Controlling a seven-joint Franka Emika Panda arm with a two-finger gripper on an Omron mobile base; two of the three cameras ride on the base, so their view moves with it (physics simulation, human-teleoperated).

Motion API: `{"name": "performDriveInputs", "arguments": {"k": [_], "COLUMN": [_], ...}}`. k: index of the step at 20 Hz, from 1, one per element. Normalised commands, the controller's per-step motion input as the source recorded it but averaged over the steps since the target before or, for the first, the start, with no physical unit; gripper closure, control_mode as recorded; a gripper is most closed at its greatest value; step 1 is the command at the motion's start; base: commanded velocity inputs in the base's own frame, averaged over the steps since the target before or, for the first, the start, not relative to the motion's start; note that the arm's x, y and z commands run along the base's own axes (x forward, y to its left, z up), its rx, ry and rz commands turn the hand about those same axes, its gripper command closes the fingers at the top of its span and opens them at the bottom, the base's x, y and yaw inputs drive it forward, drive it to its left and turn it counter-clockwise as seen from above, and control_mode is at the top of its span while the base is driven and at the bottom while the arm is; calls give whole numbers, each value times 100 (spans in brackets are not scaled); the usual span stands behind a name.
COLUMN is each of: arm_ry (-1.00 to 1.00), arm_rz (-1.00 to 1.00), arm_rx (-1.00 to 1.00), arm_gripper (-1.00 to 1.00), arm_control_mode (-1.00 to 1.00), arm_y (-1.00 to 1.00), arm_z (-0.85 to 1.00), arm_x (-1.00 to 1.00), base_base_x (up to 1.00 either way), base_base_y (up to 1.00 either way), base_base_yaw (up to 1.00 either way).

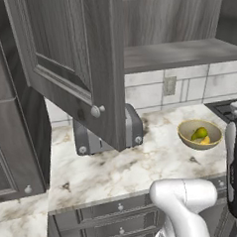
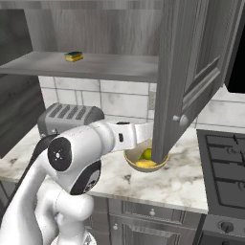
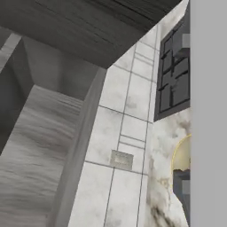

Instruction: Open the cabinet. Pick the banana and pear from the cabinet and place them into the bowl. Then close the cabinet.

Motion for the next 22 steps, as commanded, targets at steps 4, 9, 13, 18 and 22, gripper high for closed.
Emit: {"name": "performDriveInputs", "arguments": {"k": [4,9,13,18,22], "arm_ry": [-11,1,7,5,4], "arm_rz": [0,0,0,0,10], "arm_rx": [-4,0,0,0,6], "arm_gripper": [-100,-100,-100,-100,-100], "arm_control_mode": [-100,-100,-100,-100,-100], "arm_y": [14,8,13,0,-30], "arm_z": [79,59,38,38,26], "arm_x": [-89,-87,-92,-81,-52], "base_base_x": [0,0,0,0,0], "base_base_y": [0,0,0,0,0], "base_base_yaw": [0,0,0,0,0]}}
